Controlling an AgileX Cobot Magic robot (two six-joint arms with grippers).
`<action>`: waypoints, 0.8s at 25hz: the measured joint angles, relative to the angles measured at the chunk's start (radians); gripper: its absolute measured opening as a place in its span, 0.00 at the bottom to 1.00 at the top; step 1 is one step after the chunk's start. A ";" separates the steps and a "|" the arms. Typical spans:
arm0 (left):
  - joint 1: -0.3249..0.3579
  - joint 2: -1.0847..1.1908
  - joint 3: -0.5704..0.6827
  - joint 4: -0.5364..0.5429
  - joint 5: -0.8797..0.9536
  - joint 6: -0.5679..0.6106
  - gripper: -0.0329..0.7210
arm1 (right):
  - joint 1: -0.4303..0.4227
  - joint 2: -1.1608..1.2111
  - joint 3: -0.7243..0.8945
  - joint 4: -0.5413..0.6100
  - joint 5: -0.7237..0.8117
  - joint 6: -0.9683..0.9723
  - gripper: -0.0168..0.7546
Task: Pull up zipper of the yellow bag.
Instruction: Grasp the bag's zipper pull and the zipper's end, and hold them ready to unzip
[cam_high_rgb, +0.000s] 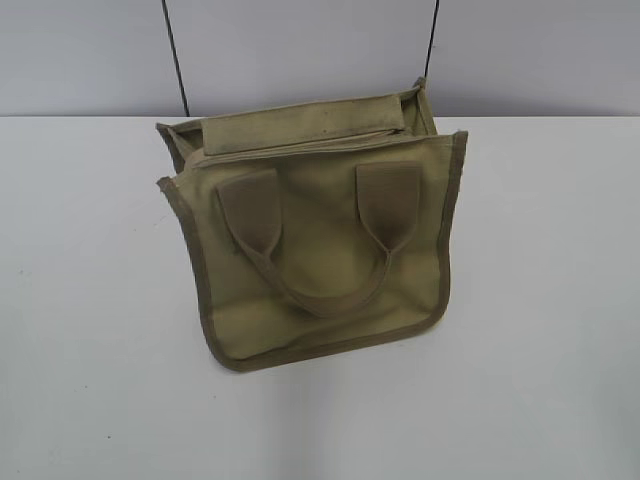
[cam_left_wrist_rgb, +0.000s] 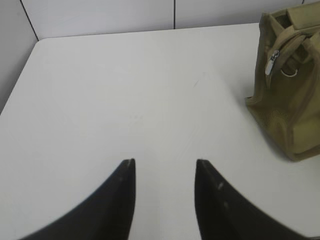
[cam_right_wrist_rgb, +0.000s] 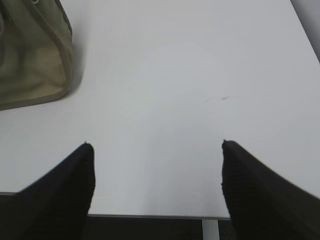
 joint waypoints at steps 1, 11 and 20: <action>0.000 0.014 -0.004 -0.002 -0.022 0.000 0.48 | 0.000 0.000 0.000 0.000 0.000 0.000 0.77; 0.000 0.259 0.048 -0.025 -0.664 0.001 0.63 | 0.000 0.000 0.000 0.000 0.000 0.000 0.77; -0.060 0.610 0.307 -0.073 -1.276 0.002 0.58 | 0.000 0.000 0.000 0.000 0.000 0.000 0.77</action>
